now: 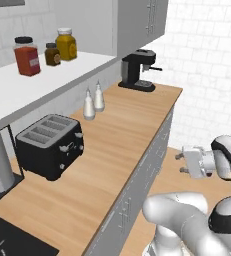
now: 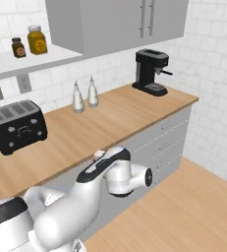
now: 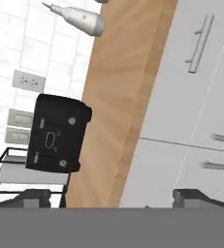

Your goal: Take a straw from the drawer in front and place it inside the glass cup on the dining counter.

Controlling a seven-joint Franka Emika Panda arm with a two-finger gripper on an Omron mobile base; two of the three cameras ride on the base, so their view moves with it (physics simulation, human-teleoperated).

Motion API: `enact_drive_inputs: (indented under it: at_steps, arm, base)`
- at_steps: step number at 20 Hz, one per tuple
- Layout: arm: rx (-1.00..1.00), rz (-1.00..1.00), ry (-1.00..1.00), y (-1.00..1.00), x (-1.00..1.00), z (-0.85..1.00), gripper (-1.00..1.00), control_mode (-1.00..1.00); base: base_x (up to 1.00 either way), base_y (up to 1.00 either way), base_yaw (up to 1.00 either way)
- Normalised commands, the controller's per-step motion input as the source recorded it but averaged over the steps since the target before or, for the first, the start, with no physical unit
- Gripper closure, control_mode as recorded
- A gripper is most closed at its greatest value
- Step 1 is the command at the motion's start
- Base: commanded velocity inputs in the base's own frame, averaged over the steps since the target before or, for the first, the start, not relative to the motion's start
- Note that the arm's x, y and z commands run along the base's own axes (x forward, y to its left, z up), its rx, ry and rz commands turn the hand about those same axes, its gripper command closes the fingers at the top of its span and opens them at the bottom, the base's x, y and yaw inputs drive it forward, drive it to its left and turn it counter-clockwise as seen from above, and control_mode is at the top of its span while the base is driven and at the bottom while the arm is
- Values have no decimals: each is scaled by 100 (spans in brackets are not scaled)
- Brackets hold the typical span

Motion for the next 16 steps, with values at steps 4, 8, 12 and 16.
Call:
enact_drive_inputs:
  at_steps: [4, 8, 12, 16]
  arm:
    - [39, -2, 0, -8, 40, -67, -100, -100]
    - [10, -2, 1, 11, 74, -33, -100, -100]
    - [3, -3, 4, 0, 76, -26, -100, -100]
    - [0, -4, 2, 0, 62, -40, -100, -100]
  base:
    - [0, 0, 0]
    - [0, 0, 0]
    - [0, 0, 0]
    - [0, 0, 0]
